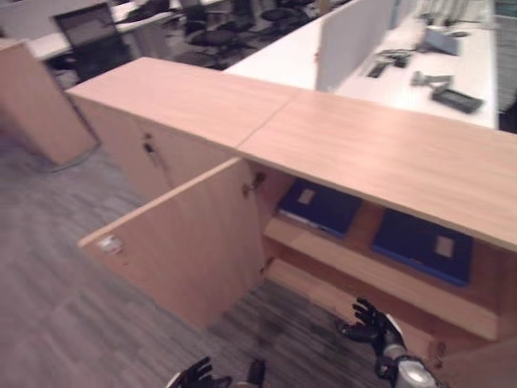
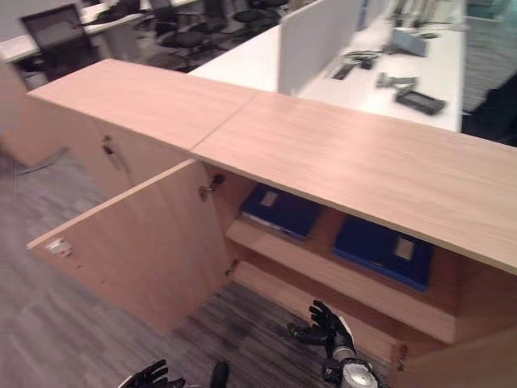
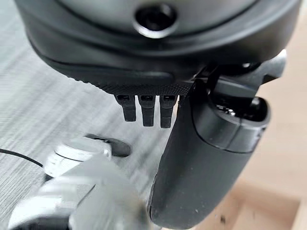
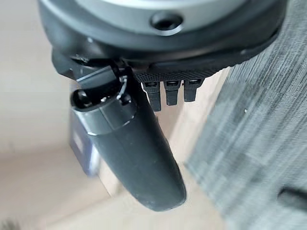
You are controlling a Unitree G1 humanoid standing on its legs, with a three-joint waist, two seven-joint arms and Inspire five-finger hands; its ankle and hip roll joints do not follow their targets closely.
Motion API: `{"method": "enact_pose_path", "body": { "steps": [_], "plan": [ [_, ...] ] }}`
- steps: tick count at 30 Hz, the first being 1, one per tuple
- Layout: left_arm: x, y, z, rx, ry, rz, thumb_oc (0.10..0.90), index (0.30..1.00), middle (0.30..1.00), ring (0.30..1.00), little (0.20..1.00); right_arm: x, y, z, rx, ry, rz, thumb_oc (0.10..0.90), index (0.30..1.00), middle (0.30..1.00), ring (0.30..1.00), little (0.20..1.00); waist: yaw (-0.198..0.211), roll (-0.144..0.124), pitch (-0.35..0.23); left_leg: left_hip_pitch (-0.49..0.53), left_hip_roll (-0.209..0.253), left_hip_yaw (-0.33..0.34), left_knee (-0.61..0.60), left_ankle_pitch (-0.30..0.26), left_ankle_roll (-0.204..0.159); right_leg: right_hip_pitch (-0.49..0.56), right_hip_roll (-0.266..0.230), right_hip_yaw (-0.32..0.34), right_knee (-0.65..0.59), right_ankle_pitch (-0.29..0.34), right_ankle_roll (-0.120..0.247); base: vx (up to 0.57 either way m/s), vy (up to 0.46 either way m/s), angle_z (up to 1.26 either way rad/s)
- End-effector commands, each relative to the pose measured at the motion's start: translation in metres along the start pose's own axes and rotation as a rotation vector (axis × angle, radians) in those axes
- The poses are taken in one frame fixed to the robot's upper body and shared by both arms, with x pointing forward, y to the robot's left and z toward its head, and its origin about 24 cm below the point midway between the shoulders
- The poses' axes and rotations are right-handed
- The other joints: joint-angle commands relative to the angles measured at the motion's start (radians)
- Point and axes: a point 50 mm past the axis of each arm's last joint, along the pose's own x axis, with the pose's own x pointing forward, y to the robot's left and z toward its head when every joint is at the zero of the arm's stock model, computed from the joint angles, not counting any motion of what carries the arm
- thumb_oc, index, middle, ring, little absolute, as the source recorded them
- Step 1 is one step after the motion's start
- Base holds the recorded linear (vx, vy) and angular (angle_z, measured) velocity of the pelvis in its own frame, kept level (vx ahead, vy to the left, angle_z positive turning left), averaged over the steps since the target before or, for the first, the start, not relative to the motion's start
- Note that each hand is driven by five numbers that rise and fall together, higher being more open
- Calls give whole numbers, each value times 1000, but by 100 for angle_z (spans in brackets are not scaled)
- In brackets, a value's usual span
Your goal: Put the empty folder in the office cabinet
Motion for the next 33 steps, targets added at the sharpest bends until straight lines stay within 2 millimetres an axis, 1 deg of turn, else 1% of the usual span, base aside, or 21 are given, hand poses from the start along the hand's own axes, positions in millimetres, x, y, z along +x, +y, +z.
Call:
{"method": "enact_pose_path", "body": {
  "steps": [1, 3, 5, 6, 9, 11, 12, 13, 14, 15, 16, 17, 18, 19, 20, 21, 22, 23, 24, 27, 33],
  "plan": [
    [6, 8, 34, 58, -111, 18, 800, 900, 900, 900, 900, 21, 21, 81, -53, -305, 83, 800, 900, 900, 900, 900, -22, -39, 39, 81, 61, -14, 121, -86, -51, -57, -55, 53, 107, -86, 50, -131, 121, 36],
    [6, 8, 35, 77, -110, 26, 800, 900, 900, 900, 900, 21, 23, 83, -61, -314, 87, 800, 900, 900, 900, 900, -33, -42, 35, 117, 81, -13, 157, -98, -64, -62, -70, 9, 133, -90, 41, -75, 128, 71],
    [7, 5, 33, 77, -103, 12, 800, 900, 900, 900, 900, 20, 22, 82, -51, -312, 82, 800, 900, 900, 900, 900, -39, -34, 27, 141, 85, -12, 144, -121, -67, -49, -64, 5, 138, -104, 52, 74, 104, 84],
    [5, 5, 26, 90, -78, 11, 800, 900, 900, 900, 900, 19, 23, 79, -59, -298, 85, 800, 900, 900, 900, 900, -38, -30, 9, 167, 58, 9, 87, -150, -53, -49, -72, -1, 147, -86, 63, 55, 157, 75],
    [4, 11, 25, 127, -57, 27, 800, 900, 900, 900, 900, 22, 25, 73, -53, -269, 73, 800, 900, 900, 900, 900, -16, -40, 9, 154, 37, -8, 96, -170, -33, -50, -94, -3, 189, -81, 73, 39, 219, 60],
    [4, 15, 27, 153, -58, 34, 800, 900, 900, 900, 900, 23, 29, 73, -45, -262, 70, 800, 900, 900, 900, 900, -2, -48, 19, 149, 16, -20, 99, -187, -8, -66, -128, -10, 252, -75, 85, -46, 213, 38],
    [3, 17, 29, 167, -61, 36, 800, 900, 900, 900, 900, 24, 32, 74, -35, -266, 72, 800, 900, 900, 900, 900, 7, -57, 27, 138, -7, -10, 95, -172, 14, -87, -164, -40, 289, -52, 85, -77, 230, 27],
    [3, 18, 28, 170, -58, 36, 800, 900, 900, 900, 900, 24, 35, 72, -26, -260, 79, 800, 900, 900, 900, 900, 13, -57, 28, 143, -19, -14, 87, -180, 27, -95, -182, -45, 318, -42, 92, -69, 247, 23],
    [2, 20, 29, 179, -59, 40, 800, 900, 900, 900, 900, 24, 37, 72, -22, -261, 83, 800, 900, 900, 900, 900, 17, -60, 32, 148, -31, -16, 81, -184, 36, -101, -201, -43, 343, -34, 105, 36, 182, 20],
    [2, 23, 35, 192, -73, 51, 800, 900, 900, 900, 900, 24, 40, 69, 13, -256, 80, 800, 900, 900, 900, 900, 21, -68, 45, 145, -64, -51, 81, -190, 51, -107, -218, 6, 381, 16, 147, 23, 134, 24],
    [2, 23, 35, 192, -74, 51, 800, 900, 900, 900, 900, 24, 40, 70, 13, -256, 80, 800, 900, 900, 900, 900, 22, -69, 46, 145, -65, -51, 82, -191, 51, -108, -220, 7, 382, 16, 148, 7, 82, 34],
    [3, 23, 38, 192, -80, 54, 800, 900, 900, 900, 900, 24, 40, 67, 32, -250, 72, 800, 900, 900, 900, 900, 17, -69, 47, 136, -77, -76, 78, -181, 56, -122, -205, 59, 389, 24, 157, 6, 63, 55],
    [4, 22, 40, 188, -89, 56, 800, 900, 900, 900, 900, 23, 39, 66, 42, -250, 65, 800, 900, 900, 900, 900, 9, -63, 48, 137, -84, -108, 69, -178, 58, -131, -167, 137, 395, -2, 159, 21, 97, 70],
    [5, 20, 42, 179, -98, 51, 800, 900, 900, 900, 900, 22, 38, 65, 54, -251, 62, 800, 900, 900, 900, 900, -4, -57, 45, 136, -92, -143, 57, -169, 62, -142, -114, 222, 387, -42, 154, 68, 140, 102],
    [7, 15, 49, 172, -120, 34, 800, 900, 900, 900, 900, 20, 34, 62, 67, -249, 53, 800, 900, 900, 900, 900, -27, -46, 40, 131, -111, -210, 38, -150, 69, -154, -10, 348, 357, -132, 133, 87, 122, 130],
    [8, 13, 53, 174, -128, 26, 800, 900, 900, 900, 900, 20, 32, 61, 69, -245, 44, 800, 900, 900, 900, 900, -29, -47, 38, 130, -124, -233, 32, -147, 69, -142, 12, 364, 324, -154, 109, 65, 85, 149],
    [8, 13, 53, 174, -128, 25, 800, 900, 900, 900, 900, 20, 32, 61, 69, -246, 44, 800, 900, 900, 900, 900, -30, -47, 36, 126, -123, -234, 31, -143, 69, -144, 12, 363, 320, -149, 108, 43, -10, 100],
    [9, 13, 54, 184, -133, 24, 800, 900, 900, 900, 900, 20, 32, 61, 70, -248, 46, 800, 900, 900, 900, 900, -24, -56, 27, 120, -137, -249, 28, -142, 70, -116, 14, 360, 271, -152, 97, 60, -105, 109],
    [9, 11, 53, 175, -136, 25, 800, 900, 900, 900, 900, 17, 27, 53, 61, -224, 37, 800, 900, 900, 900, 900, -25, -59, 12, 125, -142, -272, 15, -138, 64, -75, 30, 381, 199, -144, 95, 69, -107, 81],
    [8, 11, 53, 150, -146, 28, 800, 900, 900, 900, 900, 16, 24, 51, 50, -219, 35, 800, 900, 900, 900, 900, -17, -59, 5, 129, -136, -275, 13, -138, 57, -50, 22, 383, 161, -126, 94, 49, -83, 85],
    [6, 7, 45, 147, -144, 4, 800, 900, 900, 900, 900, 9, 14, 35, 13, -167, 13, 800, 900, 900, 900, 900, -9, -54, -19, 155, -128, -292, -17, -130, 48, 7, 17, 354, 102, -123, 92, 15, -33, 7]
  ]
}}
